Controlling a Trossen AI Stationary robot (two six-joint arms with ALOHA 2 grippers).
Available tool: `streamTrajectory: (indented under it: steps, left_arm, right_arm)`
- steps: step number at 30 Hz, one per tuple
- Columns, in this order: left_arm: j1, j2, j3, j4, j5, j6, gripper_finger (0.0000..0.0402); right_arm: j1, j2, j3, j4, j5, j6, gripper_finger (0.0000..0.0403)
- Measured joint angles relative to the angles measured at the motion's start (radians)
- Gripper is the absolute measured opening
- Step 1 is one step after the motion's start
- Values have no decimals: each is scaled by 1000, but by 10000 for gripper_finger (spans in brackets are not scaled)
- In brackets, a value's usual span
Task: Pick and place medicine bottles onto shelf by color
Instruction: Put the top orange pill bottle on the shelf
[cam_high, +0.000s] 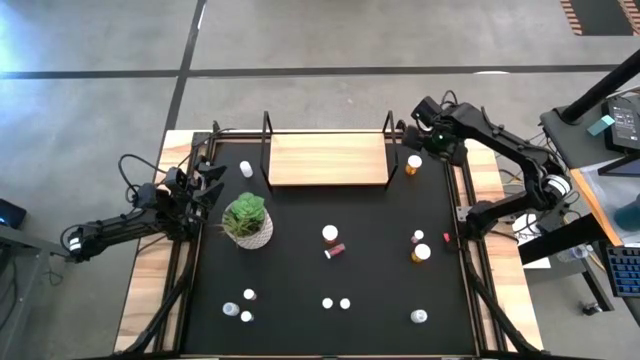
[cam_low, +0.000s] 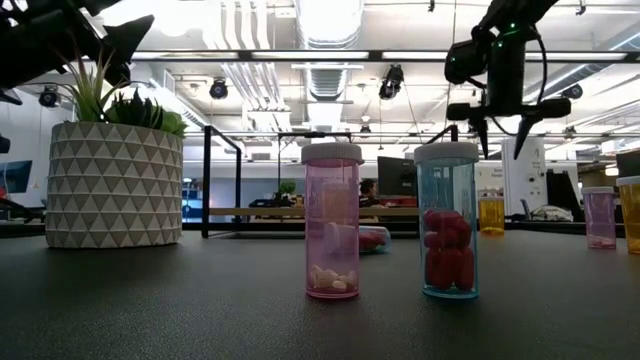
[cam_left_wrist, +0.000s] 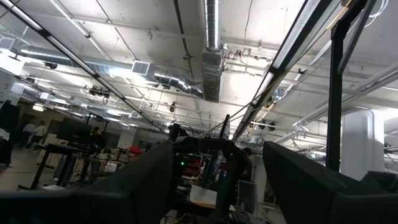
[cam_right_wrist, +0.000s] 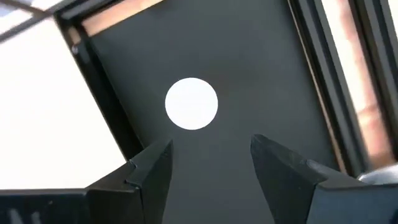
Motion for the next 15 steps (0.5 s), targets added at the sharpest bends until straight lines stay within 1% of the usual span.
streamTrajectory:
  steps: [4, 8, 12, 15]
  left_arm:
    - [0, 0, 0, 0, 0, 0, 233]
    - [0, 0, 0, 0, 0, 0, 233]
    - [0, 0, 0, 0, 0, 0, 233]
    - [0, 0, 0, 0, 0, 0, 233]
  right_arm:
    - [0, 0, -2, 6, 0, 120, 237]
    - [0, 1, -6, 34, 0, 196, 292]
    - [0, 1, -14, 43, 2, 191, 353]
    - [0, 1, -25, 51, 6, 138, 378]
